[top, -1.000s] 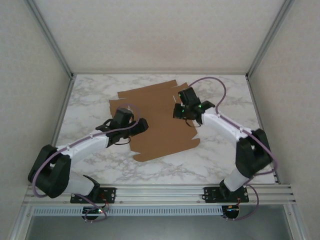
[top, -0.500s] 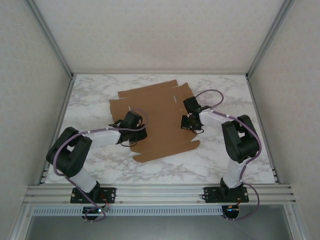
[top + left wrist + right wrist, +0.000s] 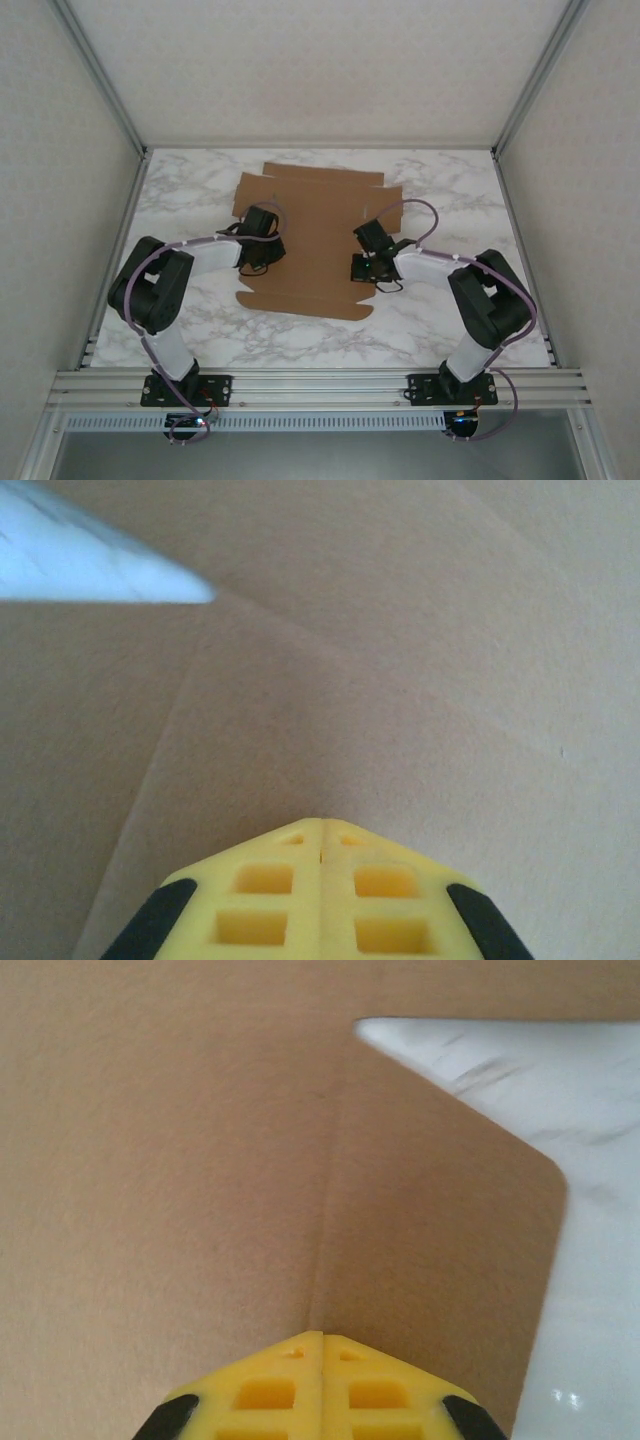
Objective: Fold the paper box
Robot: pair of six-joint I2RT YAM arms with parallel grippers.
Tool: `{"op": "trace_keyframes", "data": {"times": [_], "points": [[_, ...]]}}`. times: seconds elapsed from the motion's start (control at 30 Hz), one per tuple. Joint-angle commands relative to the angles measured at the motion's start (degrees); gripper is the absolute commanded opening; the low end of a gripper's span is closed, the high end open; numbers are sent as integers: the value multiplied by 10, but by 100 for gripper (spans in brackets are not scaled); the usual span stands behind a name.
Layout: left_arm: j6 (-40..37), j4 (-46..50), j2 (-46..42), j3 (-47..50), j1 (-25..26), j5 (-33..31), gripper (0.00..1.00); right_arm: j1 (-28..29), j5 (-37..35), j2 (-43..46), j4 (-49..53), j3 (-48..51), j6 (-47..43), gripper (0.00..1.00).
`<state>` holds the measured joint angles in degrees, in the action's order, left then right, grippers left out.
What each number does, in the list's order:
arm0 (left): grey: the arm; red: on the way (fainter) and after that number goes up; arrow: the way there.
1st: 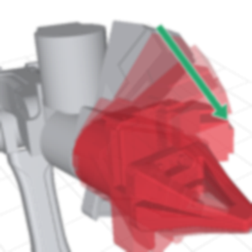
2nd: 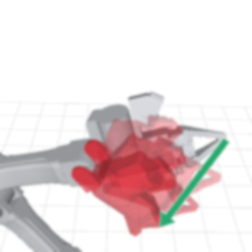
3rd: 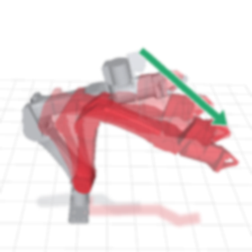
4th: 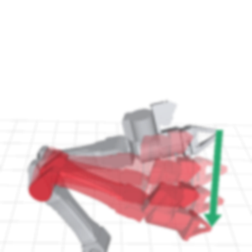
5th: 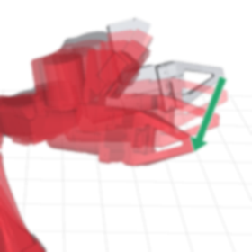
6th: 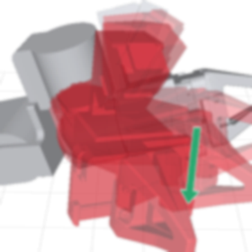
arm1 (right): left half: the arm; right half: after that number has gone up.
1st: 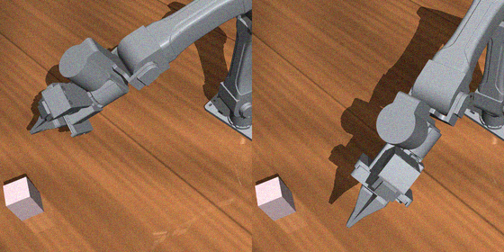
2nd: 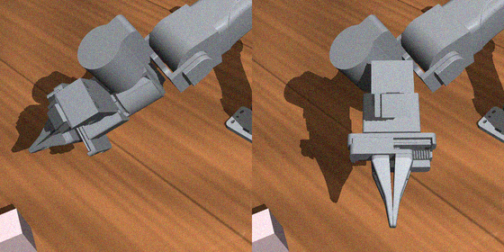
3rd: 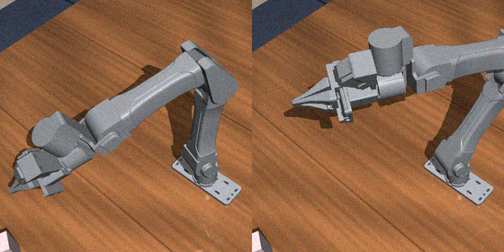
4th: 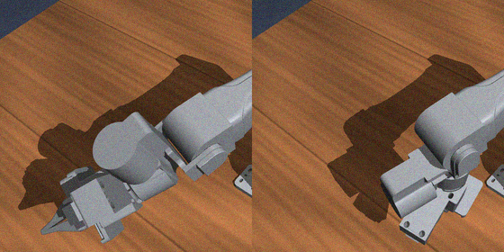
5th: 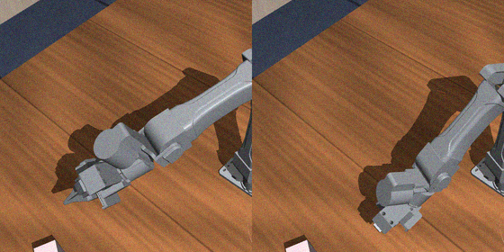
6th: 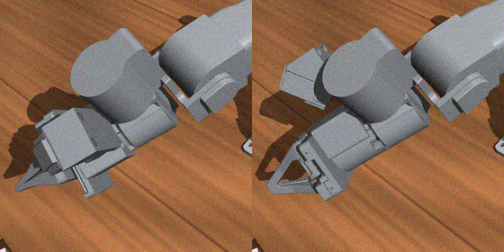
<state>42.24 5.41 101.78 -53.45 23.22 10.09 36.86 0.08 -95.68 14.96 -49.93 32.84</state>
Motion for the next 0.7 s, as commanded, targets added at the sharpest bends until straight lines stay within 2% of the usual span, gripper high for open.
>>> {"op": "trace_keyframes", "data": {"times": [0.0, 0.17, 0.23, 0.27, 0.33, 0.4, 0.47, 0.53, 0.63, 0.67], "points": [[1, 36, 32, -13, -11, 1, 0, 53, 75, -12, 28, 20, 41, 0], [-13, 44, 38, -32, -13, -2, 0, 73, 144, 43, -20, 10, 72, 0], [-18, 47, 34, -32, -13, -3, 0, 63, 134, 113, -22, 7, 65, 10], [-23, 50, 32, -32, -13, -7, 0, 47, 128, 148, -17, -2, 54, 18], [-32, 55, 29, -36, -14, -15, 0, 27, 92, 203, 1, -29, 24, 43], [-37, 54, 24, -39, -17, -13, 0, 23, 42, 230, 26, -72, -16, 60], [-41, 52, 13, -45, -18, -12, 1, 15, -5, 236, 48, -108, -32, 61], [-43, 50, -7, -51, -18, -14, 7, 0, -36, 236, 45, -129, -50, 62], [-50, 42, -50, -55, -18, -7, 23, -52, -35, 209, 19, -155, -62, 62], [-55, 43, -64, -58, -18, -1, 29, -66, 1, 194, -17, -154, -83, 63]]}}
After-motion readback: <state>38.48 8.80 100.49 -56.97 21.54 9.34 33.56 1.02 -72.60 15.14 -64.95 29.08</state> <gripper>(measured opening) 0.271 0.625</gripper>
